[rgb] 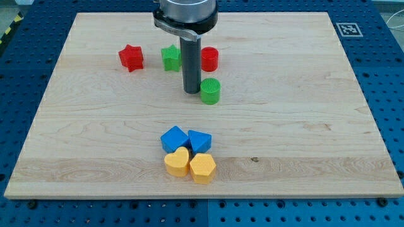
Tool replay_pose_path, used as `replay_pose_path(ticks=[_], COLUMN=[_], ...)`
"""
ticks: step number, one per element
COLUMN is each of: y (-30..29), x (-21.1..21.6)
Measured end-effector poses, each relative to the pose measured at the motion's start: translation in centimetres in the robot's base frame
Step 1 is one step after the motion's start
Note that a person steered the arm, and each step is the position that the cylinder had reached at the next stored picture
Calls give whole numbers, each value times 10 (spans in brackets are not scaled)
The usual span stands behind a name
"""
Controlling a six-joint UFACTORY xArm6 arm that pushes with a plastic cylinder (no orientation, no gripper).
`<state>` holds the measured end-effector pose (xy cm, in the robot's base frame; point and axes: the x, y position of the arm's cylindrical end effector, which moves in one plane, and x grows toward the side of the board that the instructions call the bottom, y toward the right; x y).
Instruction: Move the blue cube a bit down
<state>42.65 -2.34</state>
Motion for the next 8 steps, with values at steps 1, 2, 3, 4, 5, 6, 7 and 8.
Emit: replay_pose_path(ticks=[1, 2, 3, 4, 5, 6, 7, 8], y=[0, 0, 0, 10, 33, 53, 43, 23], x=[0, 16, 43, 60, 77, 90, 90, 90])
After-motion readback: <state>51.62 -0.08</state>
